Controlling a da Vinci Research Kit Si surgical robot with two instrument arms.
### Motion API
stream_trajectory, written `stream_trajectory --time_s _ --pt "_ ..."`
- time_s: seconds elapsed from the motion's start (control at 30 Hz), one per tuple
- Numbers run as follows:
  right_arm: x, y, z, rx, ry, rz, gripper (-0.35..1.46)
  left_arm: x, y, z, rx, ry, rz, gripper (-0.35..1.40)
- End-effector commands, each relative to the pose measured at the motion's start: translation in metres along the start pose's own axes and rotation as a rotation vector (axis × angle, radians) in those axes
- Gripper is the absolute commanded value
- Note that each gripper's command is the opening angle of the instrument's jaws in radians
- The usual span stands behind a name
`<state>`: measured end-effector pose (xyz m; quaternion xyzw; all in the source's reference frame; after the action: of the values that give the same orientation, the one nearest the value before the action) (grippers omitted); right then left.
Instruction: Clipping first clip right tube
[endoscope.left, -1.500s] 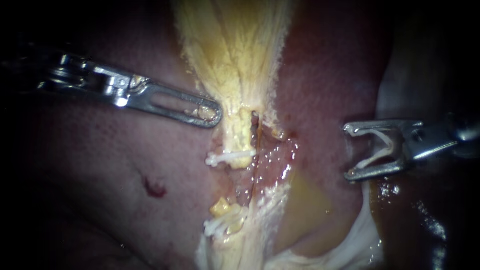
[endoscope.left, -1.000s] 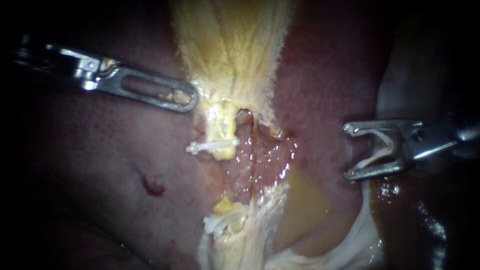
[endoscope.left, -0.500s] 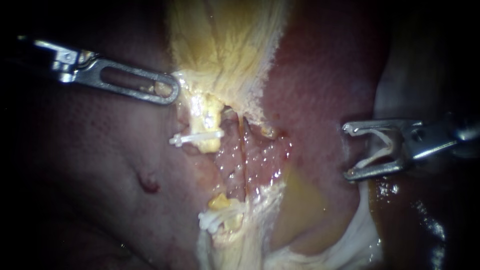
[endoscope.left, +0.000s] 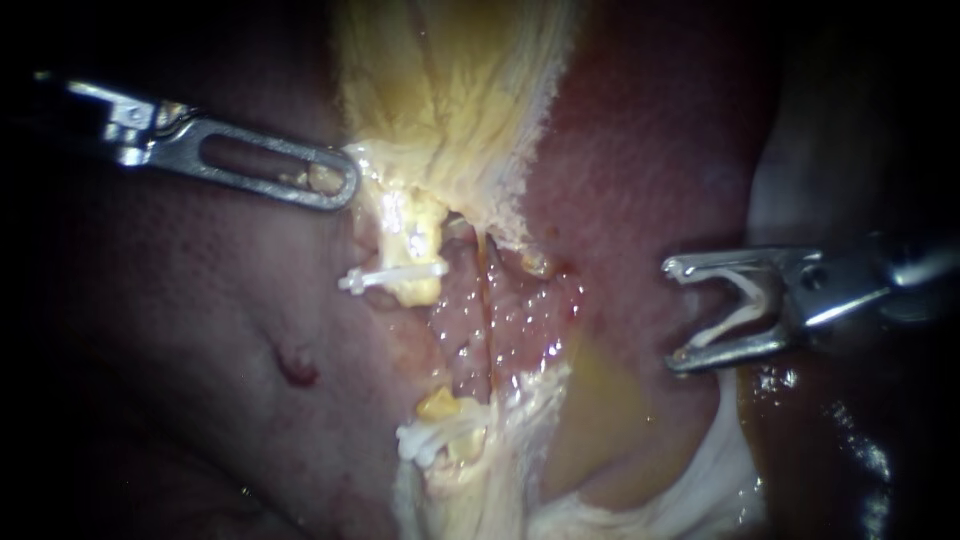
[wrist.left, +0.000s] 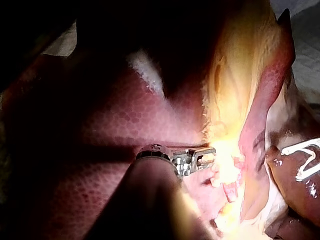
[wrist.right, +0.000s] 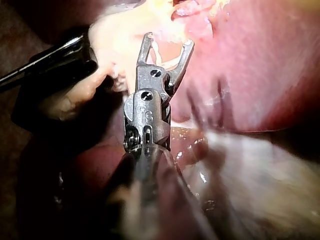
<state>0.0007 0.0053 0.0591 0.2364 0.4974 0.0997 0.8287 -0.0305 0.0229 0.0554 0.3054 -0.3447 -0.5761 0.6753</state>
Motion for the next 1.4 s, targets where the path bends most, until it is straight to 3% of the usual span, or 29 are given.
stream_trajectory --time_s 0.03,0.2,0.57,0.9,1.4 --pt "-0.0001 0.0000 0.0005 0.003 0.003 0.002 0.50 0.0000 0.0000 0.0000 -0.002 0.000 0.000 -0.35" --pt "-0.0008 -0.0001 0.0029 0.022 0.015 0.028 0.49 0.0000 0.0000 0.0000 -0.002 0.000 0.000 -0.35" --pt "-0.0034 0.0004 0.0095 0.067 0.091 0.104 0.49 0.0001 -0.0002 0.0000 -0.002 -0.001 0.000 -0.35" --pt "-0.0055 0.0011 0.0129 0.112 0.107 0.170 0.49 0.0001 -0.0002 0.0000 -0.002 -0.001 -0.001 -0.35" --pt "-0.0059 0.0020 0.0158 0.181 0.141 0.205 0.46 0.0001 -0.0002 -0.0001 -0.002 -0.001 0.005 -0.35"
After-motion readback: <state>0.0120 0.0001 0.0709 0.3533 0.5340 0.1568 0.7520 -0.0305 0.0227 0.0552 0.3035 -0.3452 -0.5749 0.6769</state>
